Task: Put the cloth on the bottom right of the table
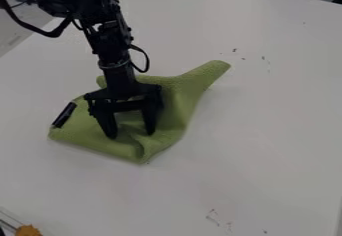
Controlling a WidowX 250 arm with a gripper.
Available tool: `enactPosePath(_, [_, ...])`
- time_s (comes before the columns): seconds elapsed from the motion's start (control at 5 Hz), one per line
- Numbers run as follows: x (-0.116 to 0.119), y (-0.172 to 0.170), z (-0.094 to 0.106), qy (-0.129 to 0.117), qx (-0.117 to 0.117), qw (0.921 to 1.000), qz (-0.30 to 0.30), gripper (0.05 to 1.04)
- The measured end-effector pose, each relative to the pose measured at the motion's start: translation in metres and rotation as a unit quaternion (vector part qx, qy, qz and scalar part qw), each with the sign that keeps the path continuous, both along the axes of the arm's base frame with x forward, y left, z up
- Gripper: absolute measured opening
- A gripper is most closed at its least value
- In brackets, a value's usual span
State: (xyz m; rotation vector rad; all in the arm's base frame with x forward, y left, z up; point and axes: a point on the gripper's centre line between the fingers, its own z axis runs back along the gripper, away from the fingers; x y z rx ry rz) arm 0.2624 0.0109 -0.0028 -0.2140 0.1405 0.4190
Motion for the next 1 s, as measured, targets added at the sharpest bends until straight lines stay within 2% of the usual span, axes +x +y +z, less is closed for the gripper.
enactPosePath(0.2, [-0.004, -0.028, 0.002, -0.018, -0.002, 0.9995, -0.026, 1.001])
enactPosePath(0.4, [-0.008, -0.038, 0.002, -0.033, -0.003, 0.9994, -0.012, 1.001])
enactPosePath(0.6, [-0.013, -0.064, 0.002, -0.023, -0.007, 0.9991, -0.036, 1.001])
enactPosePath(0.8, [-0.017, -0.071, 0.001, -0.032, -0.004, 0.9988, -0.036, 1.001])
enactPosePath(1.0, [-0.051, -0.097, 0.003, -0.017, -0.003, 0.9987, -0.049, 1.001])
